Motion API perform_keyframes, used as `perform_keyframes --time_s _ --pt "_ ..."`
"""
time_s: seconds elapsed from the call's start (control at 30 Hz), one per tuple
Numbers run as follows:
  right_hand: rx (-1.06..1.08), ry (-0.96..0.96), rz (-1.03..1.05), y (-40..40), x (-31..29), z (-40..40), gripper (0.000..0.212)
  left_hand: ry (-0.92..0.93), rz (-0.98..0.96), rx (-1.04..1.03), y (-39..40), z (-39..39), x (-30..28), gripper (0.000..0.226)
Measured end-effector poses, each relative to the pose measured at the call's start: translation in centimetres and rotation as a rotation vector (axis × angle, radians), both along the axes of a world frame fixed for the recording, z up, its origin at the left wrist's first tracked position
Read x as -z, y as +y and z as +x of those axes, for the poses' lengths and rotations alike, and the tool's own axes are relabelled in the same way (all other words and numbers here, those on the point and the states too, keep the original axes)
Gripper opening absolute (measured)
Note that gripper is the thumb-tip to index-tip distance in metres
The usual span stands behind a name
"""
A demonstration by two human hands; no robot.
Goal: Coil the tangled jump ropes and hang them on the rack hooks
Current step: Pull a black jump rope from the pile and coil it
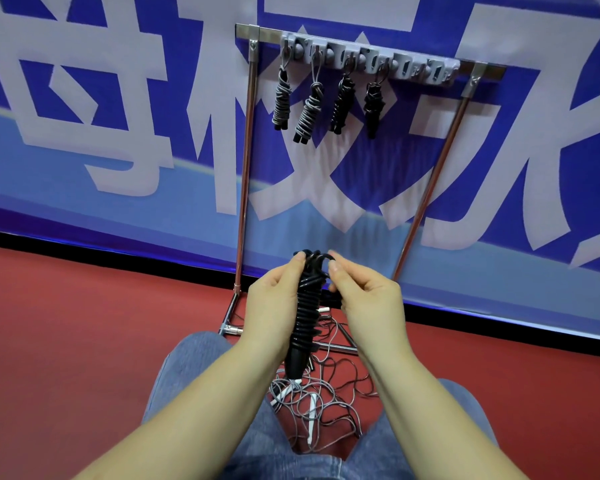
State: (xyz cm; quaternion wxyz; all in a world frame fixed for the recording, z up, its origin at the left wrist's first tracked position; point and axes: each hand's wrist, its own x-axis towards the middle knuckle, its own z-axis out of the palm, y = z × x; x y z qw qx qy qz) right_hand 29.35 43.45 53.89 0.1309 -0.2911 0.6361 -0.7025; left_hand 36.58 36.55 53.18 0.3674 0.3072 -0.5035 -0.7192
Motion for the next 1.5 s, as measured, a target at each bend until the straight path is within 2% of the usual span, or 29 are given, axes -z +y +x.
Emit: perform_keyframes --time_s 0.07,0.23,0.4,0.53,0.77,1.0,1.1,1.23,1.33,1.4,1.5 --pt "0.027 0.039 -0.043 -0.1 0.3 0.1 0.035 -0.001 -0.02 -0.015 0.3 0.1 -0.1 0.036" --pt "0.101 0.053 -0.137 0.0 0.4 1.1 0.007 0.035 0.005 -0.014 0.9 0.1 -0.2 0.036" --pt "0.137 -0.001 -0.1 -0.2 0.5 1.1 0.015 0.022 -0.124 -0.058 1.0 0.3 0.8 0.03" --pt "0.145 0.05 -0.028 -0.3 0.5 1.1 0.016 0.042 -0.191 -0.063 0.8 0.3 1.2 0.029" --pt "0.157 0.134 -0.004 0.0 0.5 1.4 0.017 0.083 -0.162 -0.053 1.2 0.3 1.5 0.028" --pt "0.148 0.218 0.02 0.2 0.4 1.6 0.026 0.072 -0.23 -0.08 1.3 0.5 1.4 0.02" --pt "0.113 0.191 -0.015 0.2 0.5 1.9 0.02 0.078 -0.235 -0.078 1.3 0.5 1.3 0.016" --pt "0.045 0.122 -0.077 0.3 0.5 1.9 0.01 0.104 -0.144 -0.031 0.9 0.4 1.1 0.023" --pt "0.014 0.317 0.059 0.3 1.1 1.6 0.027 0.15 0.028 -0.013 0.7 0.5 0.4 0.025" --pt "-0.021 0.422 0.091 0.4 1.3 1.4 0.041 0.144 0.07 -0.004 0.6 0.8 -0.2 0.025" --pt "0.008 0.386 0.011 0.8 1.1 0.9 0.04 0.111 0.062 0.006 0.6 0.9 -0.4 0.028"
